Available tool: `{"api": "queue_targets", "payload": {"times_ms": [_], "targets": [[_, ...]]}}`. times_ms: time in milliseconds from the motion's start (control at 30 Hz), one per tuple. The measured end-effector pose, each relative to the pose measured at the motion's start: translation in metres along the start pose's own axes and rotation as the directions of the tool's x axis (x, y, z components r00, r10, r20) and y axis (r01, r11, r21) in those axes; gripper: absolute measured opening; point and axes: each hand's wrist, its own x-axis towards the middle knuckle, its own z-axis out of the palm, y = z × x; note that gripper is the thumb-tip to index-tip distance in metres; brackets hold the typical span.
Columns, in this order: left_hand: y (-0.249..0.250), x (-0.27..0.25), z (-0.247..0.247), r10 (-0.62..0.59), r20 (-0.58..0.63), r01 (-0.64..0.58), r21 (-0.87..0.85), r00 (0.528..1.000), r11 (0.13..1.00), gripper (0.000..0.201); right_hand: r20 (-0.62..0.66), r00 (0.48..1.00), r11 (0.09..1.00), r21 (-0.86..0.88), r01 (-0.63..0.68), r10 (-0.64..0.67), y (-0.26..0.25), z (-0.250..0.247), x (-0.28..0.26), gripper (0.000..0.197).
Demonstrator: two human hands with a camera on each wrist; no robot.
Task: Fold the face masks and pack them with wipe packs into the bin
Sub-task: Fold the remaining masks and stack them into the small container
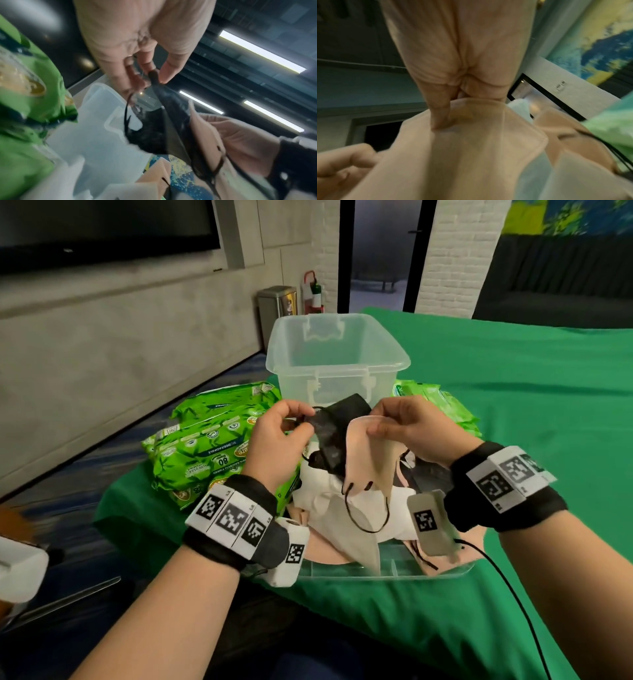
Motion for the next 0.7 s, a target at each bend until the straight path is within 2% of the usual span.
{"api": "queue_targets", "payload": {"times_ms": [67, 133, 200, 300, 367, 467, 533, 567, 633, 667, 700], "targets": [[0.001, 0.000, -0.007, -0.009, -0.005, 0.009, 0.037, 1.000, 0.999, 0.016, 0.025, 0.998, 0.996, -0.078, 0.052, -0.051, -0.010, -0.008, -0.001, 0.016], [0.002, 0.000, -0.009, 0.019, 0.050, -0.023, 0.086, 0.999, 0.996, 0.037, 0.099, 0.990, 0.974, -0.193, 0.115, -0.097, -0.021, -0.012, -0.001, 0.008], [0.006, -0.001, -0.006, 0.045, 0.151, -0.060, 0.099, 0.987, 0.993, 0.047, 0.199, 0.971, 0.930, -0.315, 0.190, -0.131, -0.032, -0.012, 0.001, 0.007], [0.007, 0.000, -0.002, 0.033, 0.249, -0.044, 0.038, 0.968, 0.998, 0.052, 0.283, 0.931, 0.866, -0.377, 0.329, -0.230, -0.043, -0.008, 0.005, 0.035], [0.007, 0.000, -0.003, 0.050, 0.218, -0.054, 0.015, 0.975, 0.998, 0.054, 0.225, 0.933, 0.866, -0.358, 0.349, -0.282, -0.041, -0.007, 0.008, 0.040], [0.005, -0.003, -0.005, 0.064, 0.131, -0.063, -0.009, 0.989, 0.998, 0.049, -0.032, 0.952, 0.894, -0.356, 0.273, -0.304, -0.034, -0.008, 0.007, 0.034], [0.002, -0.003, -0.006, 0.078, 0.105, -0.077, -0.012, 0.991, 0.997, 0.045, -0.206, 0.951, 0.950, -0.256, 0.177, -0.232, -0.027, -0.010, 0.007, 0.028], [0.000, -0.003, -0.007, 0.090, 0.106, -0.090, 0.001, 0.990, 0.996, 0.042, -0.230, 0.956, 0.980, -0.125, 0.155, -0.180, -0.027, -0.011, 0.005, 0.025], [-0.003, -0.002, -0.007, 0.101, 0.099, -0.104, 0.024, 0.990, 0.994, 0.039, -0.179, 0.978, 0.974, 0.180, 0.137, -0.104, -0.033, -0.015, 0.000, 0.025], [-0.004, -0.002, -0.007, 0.101, 0.087, -0.104, 0.031, 0.991, 0.994, 0.040, -0.124, 0.988, 0.957, 0.265, 0.119, -0.089, -0.037, -0.016, -0.003, 0.025], [-0.005, -0.002, -0.007, 0.091, 0.079, -0.093, 0.029, 0.993, 0.995, 0.042, -0.061, 0.994, 0.956, 0.274, 0.105, -0.092, -0.041, -0.014, -0.006, 0.021]]}}
